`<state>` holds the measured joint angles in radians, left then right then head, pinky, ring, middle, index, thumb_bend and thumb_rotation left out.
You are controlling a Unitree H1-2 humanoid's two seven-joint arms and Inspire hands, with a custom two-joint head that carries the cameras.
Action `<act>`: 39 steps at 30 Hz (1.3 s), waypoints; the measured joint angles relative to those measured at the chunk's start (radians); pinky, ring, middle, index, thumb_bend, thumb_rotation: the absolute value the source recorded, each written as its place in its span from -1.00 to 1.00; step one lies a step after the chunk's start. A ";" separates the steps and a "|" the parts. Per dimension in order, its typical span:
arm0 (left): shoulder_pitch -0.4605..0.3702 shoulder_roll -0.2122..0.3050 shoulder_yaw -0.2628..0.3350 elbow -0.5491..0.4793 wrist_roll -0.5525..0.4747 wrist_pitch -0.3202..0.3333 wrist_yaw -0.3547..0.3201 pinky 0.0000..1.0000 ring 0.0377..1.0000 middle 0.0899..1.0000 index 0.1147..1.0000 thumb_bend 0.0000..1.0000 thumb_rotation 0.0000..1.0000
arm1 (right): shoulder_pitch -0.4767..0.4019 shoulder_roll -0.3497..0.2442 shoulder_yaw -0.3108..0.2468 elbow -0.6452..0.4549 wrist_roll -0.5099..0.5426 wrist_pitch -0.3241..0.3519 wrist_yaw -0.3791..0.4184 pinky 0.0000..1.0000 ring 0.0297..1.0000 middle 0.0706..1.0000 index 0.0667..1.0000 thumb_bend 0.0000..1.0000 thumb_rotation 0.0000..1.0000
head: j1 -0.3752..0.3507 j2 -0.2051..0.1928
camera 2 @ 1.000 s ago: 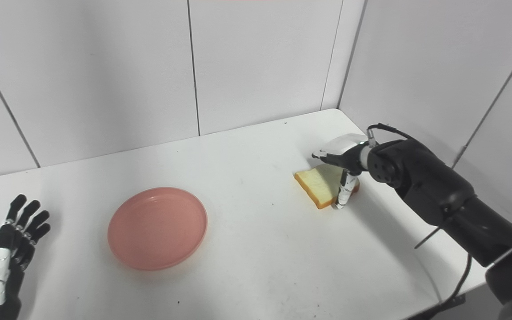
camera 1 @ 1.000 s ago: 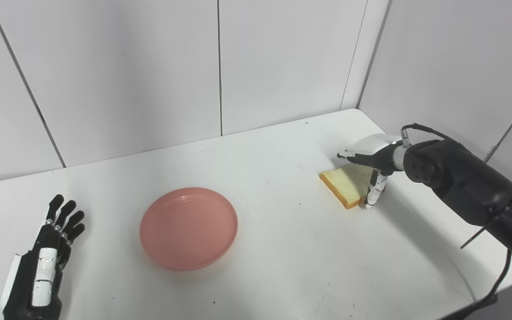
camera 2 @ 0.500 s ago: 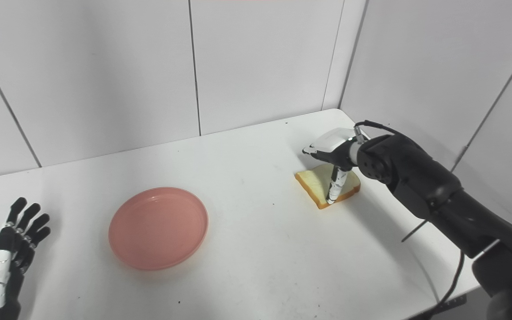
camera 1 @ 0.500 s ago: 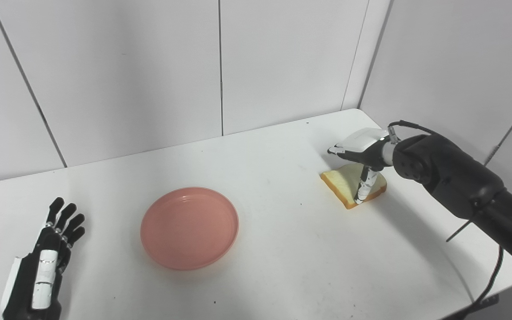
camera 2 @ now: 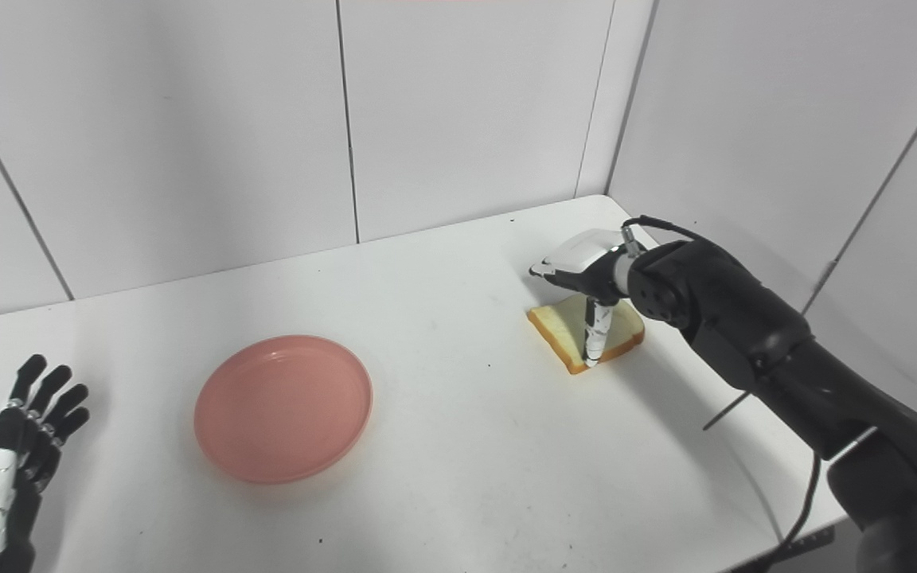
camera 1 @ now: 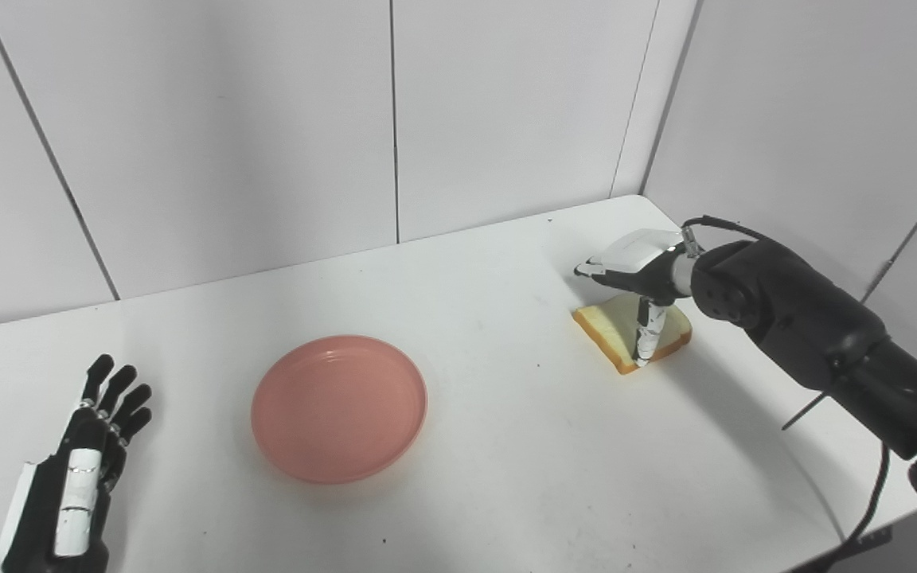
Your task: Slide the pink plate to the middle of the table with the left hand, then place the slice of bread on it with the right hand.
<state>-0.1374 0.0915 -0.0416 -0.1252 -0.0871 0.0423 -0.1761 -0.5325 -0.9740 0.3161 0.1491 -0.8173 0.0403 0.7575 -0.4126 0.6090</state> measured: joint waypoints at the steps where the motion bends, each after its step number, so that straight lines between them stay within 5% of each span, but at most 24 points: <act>1: 0.000 0.000 0.000 0.000 0.000 0.000 -0.001 0.85 0.84 0.91 0.94 0.47 0.90 | 0.001 0.000 -0.001 -0.008 0.000 0.012 0.018 0.85 1.00 1.00 1.00 1.00 -0.43 | 0.000 0.002; 10: 0.000 0.000 0.000 -0.001 -0.001 0.010 -0.001 0.88 0.88 0.94 0.96 0.47 0.91 | 0.032 -0.002 -0.012 -0.084 -0.001 0.082 0.131 0.84 1.00 1.00 1.00 1.00 -0.36 | -0.002 0.006; 22: 0.000 0.001 -0.001 -0.028 -0.001 0.017 -0.001 0.84 0.85 0.92 0.95 0.45 0.88 | 0.042 -0.020 -0.020 -0.121 0.007 0.088 0.207 0.93 1.00 1.00 1.00 1.00 -0.21 | -0.009 0.011; 34: 0.000 0.001 -0.002 -0.031 -0.009 0.023 -0.001 0.85 0.84 0.92 0.95 0.43 0.90 | 0.039 -0.018 -0.018 -0.081 -0.004 0.086 0.202 0.90 1.00 1.00 1.00 1.00 -0.28 | -0.006 0.009; 39: 0.001 0.001 -0.002 -0.032 -0.010 0.023 -0.002 0.86 0.84 0.91 0.94 0.44 0.89 | 0.039 -0.001 -0.017 -0.021 -0.016 0.085 0.122 0.70 0.94 1.00 1.00 1.00 -0.45 | -0.005 0.014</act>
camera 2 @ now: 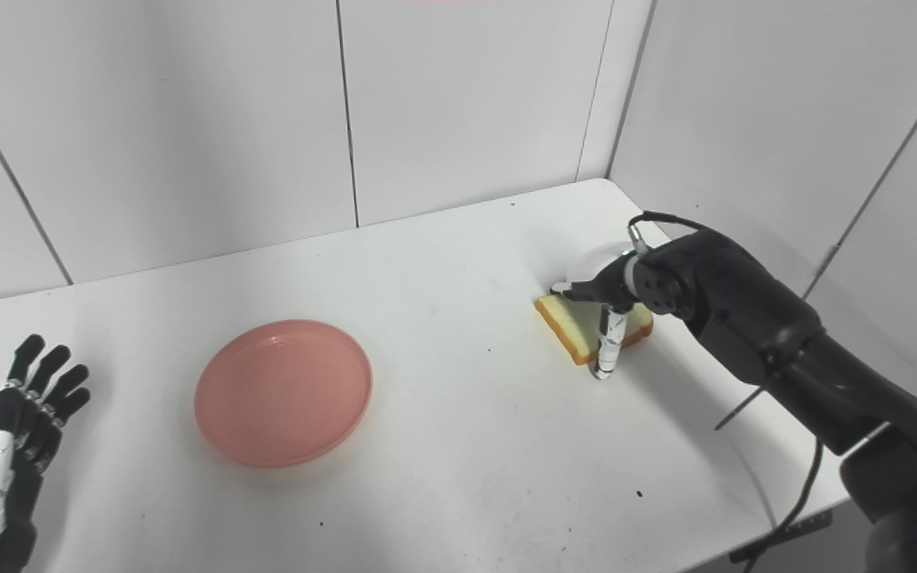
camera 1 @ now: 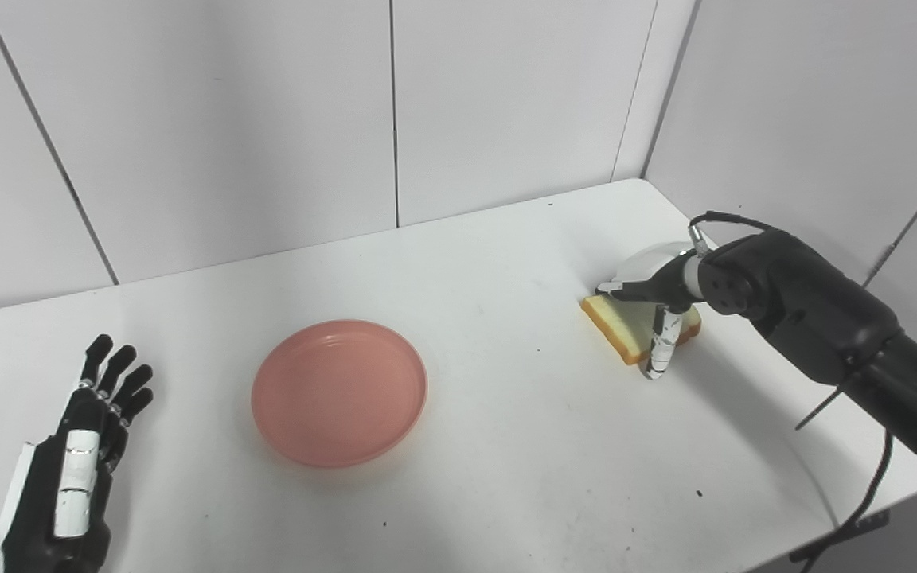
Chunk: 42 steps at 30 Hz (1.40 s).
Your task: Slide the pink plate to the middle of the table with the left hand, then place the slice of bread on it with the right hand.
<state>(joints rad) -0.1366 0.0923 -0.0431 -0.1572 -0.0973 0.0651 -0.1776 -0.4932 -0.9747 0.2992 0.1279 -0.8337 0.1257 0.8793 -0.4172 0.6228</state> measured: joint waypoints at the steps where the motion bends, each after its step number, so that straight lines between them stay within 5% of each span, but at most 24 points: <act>1: 0.000 0.000 0.000 0.000 0.000 0.000 0.000 0.86 0.84 0.91 0.94 0.43 0.89 | 0.000 0.003 0.000 0.005 -0.002 0.000 -0.015 0.68 0.93 1.00 1.00 1.00 -0.49 | 0.000 0.000; 4: 0.001 0.000 0.000 -0.001 0.000 0.000 0.000 0.86 0.84 0.92 0.95 0.40 0.91 | -0.003 0.011 -0.002 0.038 0.001 -0.004 -0.071 0.55 0.79 0.88 0.89 0.96 -0.72 | 0.000 0.000; 5: 0.001 0.000 0.000 -0.002 0.000 0.000 -0.001 0.85 0.84 0.91 0.94 0.40 0.90 | -0.003 0.014 -0.005 0.045 0.002 -0.004 -0.089 0.31 0.53 0.62 0.79 0.89 -0.80 | 0.000 0.000; 7: 0.004 0.001 0.001 -0.005 0.000 0.000 0.000 0.84 0.84 0.91 0.94 0.41 0.90 | -0.001 0.024 -0.011 0.049 -0.002 -0.004 -0.132 0.14 0.36 0.45 0.66 0.78 -0.88 | 0.000 0.000; 8: 0.005 0.001 0.001 -0.004 0.000 0.000 0.000 0.84 0.84 0.91 0.95 0.42 0.90 | 0.000 0.029 -0.015 0.054 0.000 -0.006 -0.160 0.11 0.29 0.36 0.53 0.69 -0.94 | 0.002 0.000; 9: 0.005 0.001 0.001 -0.004 0.000 0.000 0.000 0.85 0.84 0.91 0.94 0.42 0.90 | 0.000 0.033 -0.021 0.064 0.004 -0.014 -0.195 0.02 0.11 0.07 0.19 0.31 -0.98 | 0.002 0.000; 10: 0.005 0.001 0.000 -0.005 0.000 0.000 -0.001 0.85 0.84 0.91 0.94 0.42 0.90 | 0.001 0.035 -0.025 0.078 0.008 -0.022 -0.225 -0.03 0.00 -0.04 0.05 0.16 -0.99 | 0.003 0.000; 13: 0.006 0.001 0.001 -0.007 0.000 0.000 -0.001 0.85 0.84 0.92 0.95 0.42 0.90 | 0.008 0.041 -0.036 0.114 0.020 -0.047 -0.318 -0.14 -0.19 -0.06 -0.07 0.05 -1.00 | 0.005 0.000; 20: 0.006 0.007 0.000 -0.012 -0.001 0.000 -0.008 0.88 0.86 0.93 0.97 0.41 0.91 | 0.030 0.044 -0.043 0.123 0.031 -0.063 -0.416 -0.12 -0.17 -0.02 -0.15 0.03 -1.00 | 0.005 -0.006; 35: 0.003 -0.013 -0.001 0.047 0.004 -0.015 -0.011 0.79 0.81 0.89 0.91 0.46 0.84 | 0.026 0.057 -0.050 0.006 0.041 -0.050 -0.334 -0.09 -0.19 -0.03 -0.11 0.04 -1.00 | 0.021 -0.031; 42: -0.002 -0.051 0.001 0.083 0.003 -0.018 0.009 0.82 0.83 0.90 0.90 0.46 0.78 | -0.073 0.076 -0.082 -0.070 0.054 -0.004 -0.249 -0.09 -0.18 -0.03 -0.11 0.03 -1.00 | 0.063 -0.049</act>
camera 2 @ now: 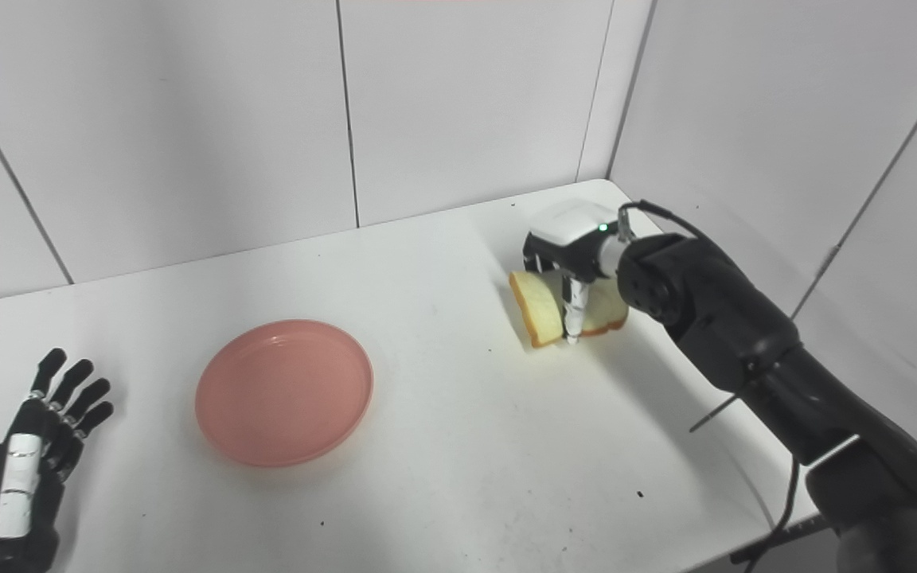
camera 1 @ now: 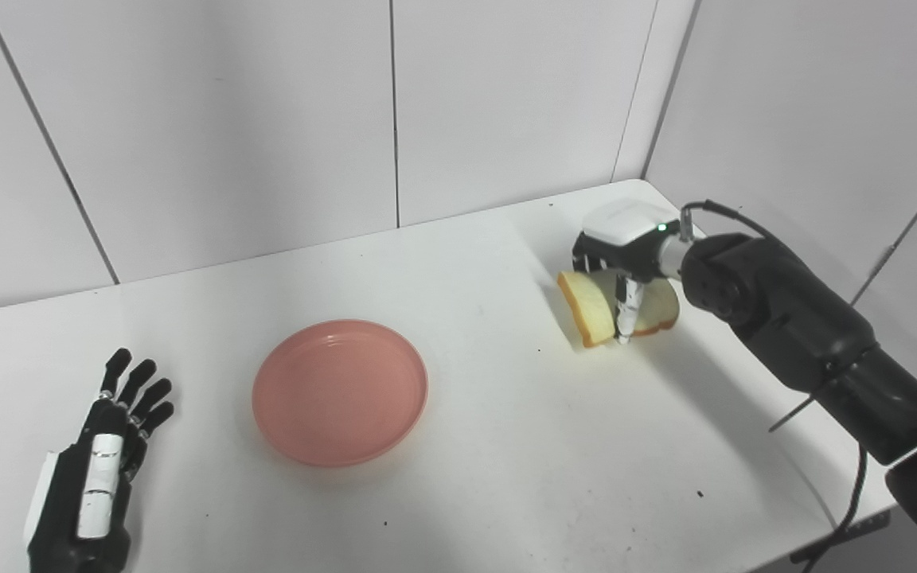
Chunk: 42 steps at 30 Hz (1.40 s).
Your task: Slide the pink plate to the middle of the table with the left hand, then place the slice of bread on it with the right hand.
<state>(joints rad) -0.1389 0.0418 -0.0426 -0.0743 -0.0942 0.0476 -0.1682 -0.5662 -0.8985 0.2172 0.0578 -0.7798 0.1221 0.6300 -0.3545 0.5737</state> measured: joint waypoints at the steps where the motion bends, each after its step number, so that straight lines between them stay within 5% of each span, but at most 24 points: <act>1: -0.008 -0.008 -0.002 0.013 0.002 -0.001 0.001 0.82 0.83 0.90 0.90 0.46 0.79 | -0.026 0.001 0.000 -0.014 -0.002 0.011 0.022 -0.08 -0.17 -0.02 -0.13 0.03 -1.00 | 0.000 0.000; 7: -0.020 -0.018 -0.023 0.052 0.047 -0.037 0.003 0.85 0.87 0.92 0.90 0.46 0.82 | -0.126 0.060 0.012 -0.100 -0.002 0.059 0.107 -0.26 -0.25 -0.06 -0.01 0.03 -1.00 | 0.081 -0.011; 17: -0.030 -0.098 -0.058 0.085 0.113 -0.041 0.065 0.91 0.92 0.93 0.91 0.41 0.90 | -0.246 0.216 0.071 -0.148 0.035 0.042 0.141 -0.28 -0.27 -0.11 -0.02 0.03 -1.00 | 0.334 -0.020; 25: -0.063 -0.158 -0.068 0.141 0.164 -0.073 0.131 0.86 0.90 0.91 0.89 0.28 0.95 | -0.255 0.311 0.099 -0.166 0.086 0.018 0.140 -0.26 -0.27 -0.09 -0.01 0.03 -1.00 | 0.401 -0.023; 34: -0.069 -0.166 -0.085 0.133 0.233 -0.059 0.173 0.80 0.87 0.88 0.87 0.22 1.00 | -0.277 0.437 0.173 -0.106 0.088 -0.006 0.125 -0.22 -0.25 -0.05 -0.06 0.03 -1.00 | 0.424 -0.012; 42: -0.070 -0.176 -0.083 0.103 0.233 -0.031 0.193 0.76 0.84 0.85 0.84 0.39 0.91 | -0.268 0.514 0.251 -0.041 0.051 -0.010 0.110 -0.11 -0.22 -0.08 -0.04 0.03 -1.00 | 0.427 0.002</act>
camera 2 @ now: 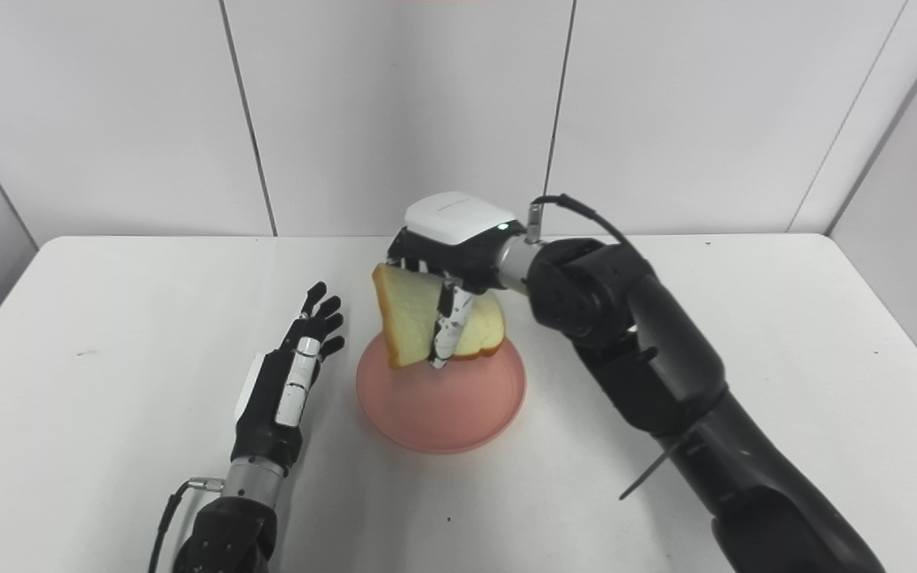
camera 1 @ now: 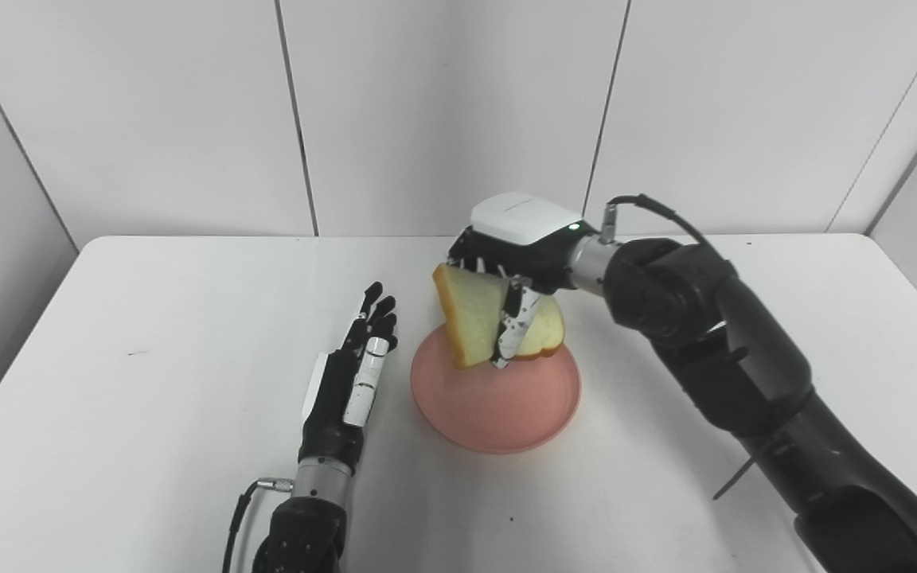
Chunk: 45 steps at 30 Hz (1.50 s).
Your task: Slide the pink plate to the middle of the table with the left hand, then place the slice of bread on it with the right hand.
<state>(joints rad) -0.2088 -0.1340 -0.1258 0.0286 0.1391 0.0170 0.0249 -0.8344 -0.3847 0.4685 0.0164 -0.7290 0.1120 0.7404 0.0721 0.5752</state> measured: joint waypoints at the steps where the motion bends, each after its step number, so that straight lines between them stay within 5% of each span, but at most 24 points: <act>1: -0.001 0.000 0.000 -0.003 0.000 0.001 0.001 0.76 0.84 0.85 0.84 0.38 0.90 | 0.003 0.001 0.004 0.005 0.000 0.000 0.000 -0.19 -0.24 -0.09 -0.02 0.03 -1.00 | -0.002 0.002; 20: -0.001 -0.005 0.021 -0.064 -0.031 0.073 -0.006 0.77 0.86 0.88 0.87 0.43 0.84 | 0.029 0.001 0.044 0.164 -0.055 -0.046 -0.082 -0.47 -0.34 -0.17 0.01 0.02 -1.00 | -0.014 0.028; 31: -0.001 0.004 0.021 -0.076 -0.050 0.079 -0.008 0.77 0.85 0.88 0.87 0.44 0.82 | 0.029 0.010 0.044 0.219 -0.044 -0.098 -0.127 -0.16 -0.24 -0.09 0.01 0.03 -1.00 | -0.012 0.037; 33: -0.001 0.003 0.020 -0.076 -0.049 0.080 -0.007 0.76 0.84 0.87 0.86 0.43 0.82 | 0.029 0.018 0.044 0.218 -0.034 -0.098 -0.127 -0.10 -0.09 -0.13 0.00 0.04 -1.00 | -0.012 0.038; 35: -0.001 0.003 0.019 -0.076 -0.048 0.080 -0.007 0.75 0.84 0.86 0.86 0.41 0.83 | 0.029 0.022 0.045 0.217 -0.031 -0.099 -0.127 0.04 0.15 0.19 0.35 0.65 -0.71 | -0.014 0.040; 39: -0.002 0.004 0.018 -0.074 -0.048 0.079 -0.006 0.75 0.85 0.87 0.87 0.39 0.86 | 0.029 0.017 0.057 0.162 -0.037 -0.100 -0.111 0.37 0.50 0.53 0.55 0.87 -0.47 | -0.014 0.041; 45: -0.003 0.008 0.015 -0.072 -0.043 0.077 -0.005 0.69 0.81 0.84 0.84 0.36 0.86 | 0.029 0.012 0.064 0.074 -0.025 -0.100 -0.042 0.32 0.48 0.55 0.59 0.94 -0.50 | -0.014 0.046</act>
<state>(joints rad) -0.2122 -0.1264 -0.1113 -0.0433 0.0964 0.0943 0.0195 -0.8051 -0.3724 0.5323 0.0906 -0.7540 0.0120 0.6982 0.0583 0.6213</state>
